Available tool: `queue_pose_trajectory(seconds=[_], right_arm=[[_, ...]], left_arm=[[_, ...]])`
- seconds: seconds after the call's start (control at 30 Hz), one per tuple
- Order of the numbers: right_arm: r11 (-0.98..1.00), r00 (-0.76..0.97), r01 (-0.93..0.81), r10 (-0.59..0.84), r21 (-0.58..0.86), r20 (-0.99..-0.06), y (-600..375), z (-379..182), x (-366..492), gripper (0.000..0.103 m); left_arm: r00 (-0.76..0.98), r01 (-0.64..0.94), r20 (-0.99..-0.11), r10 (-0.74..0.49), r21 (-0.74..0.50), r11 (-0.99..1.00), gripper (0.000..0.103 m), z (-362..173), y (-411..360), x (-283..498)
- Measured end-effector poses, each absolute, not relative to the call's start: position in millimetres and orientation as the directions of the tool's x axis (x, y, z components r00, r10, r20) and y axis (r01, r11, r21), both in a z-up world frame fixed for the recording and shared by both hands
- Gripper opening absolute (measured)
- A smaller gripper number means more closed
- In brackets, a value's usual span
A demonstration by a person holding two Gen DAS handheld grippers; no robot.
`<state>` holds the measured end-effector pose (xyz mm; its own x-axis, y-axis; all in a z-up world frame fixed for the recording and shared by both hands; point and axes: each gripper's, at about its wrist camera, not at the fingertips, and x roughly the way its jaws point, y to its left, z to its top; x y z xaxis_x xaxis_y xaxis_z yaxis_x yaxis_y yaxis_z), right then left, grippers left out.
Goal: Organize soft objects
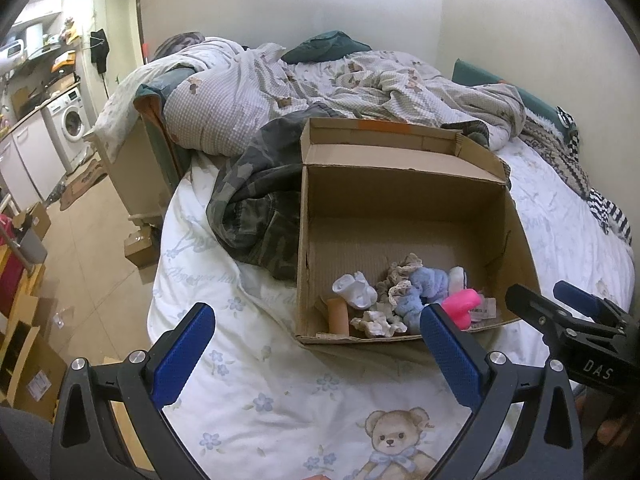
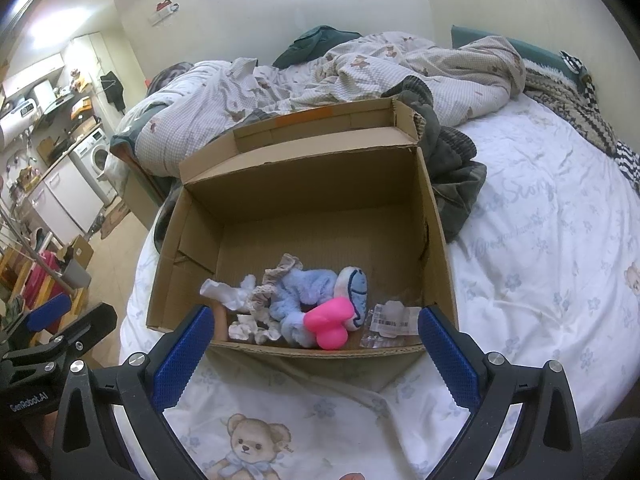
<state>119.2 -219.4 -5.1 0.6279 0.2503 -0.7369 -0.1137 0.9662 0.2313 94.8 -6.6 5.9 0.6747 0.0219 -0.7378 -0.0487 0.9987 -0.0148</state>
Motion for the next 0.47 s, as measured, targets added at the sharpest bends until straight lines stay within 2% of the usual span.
queue_pose_trajectory(seconds=[0.47], right_arm=[[0.966, 0.624, -0.117, 0.251, 0.230, -0.740, -218.2, -4.2, 119.5, 0.103]], left_arm=[[0.664, -0.053, -0.748, 0.012, -0.031, 0.998, 0.102, 1.0, -7.4, 95.3]])
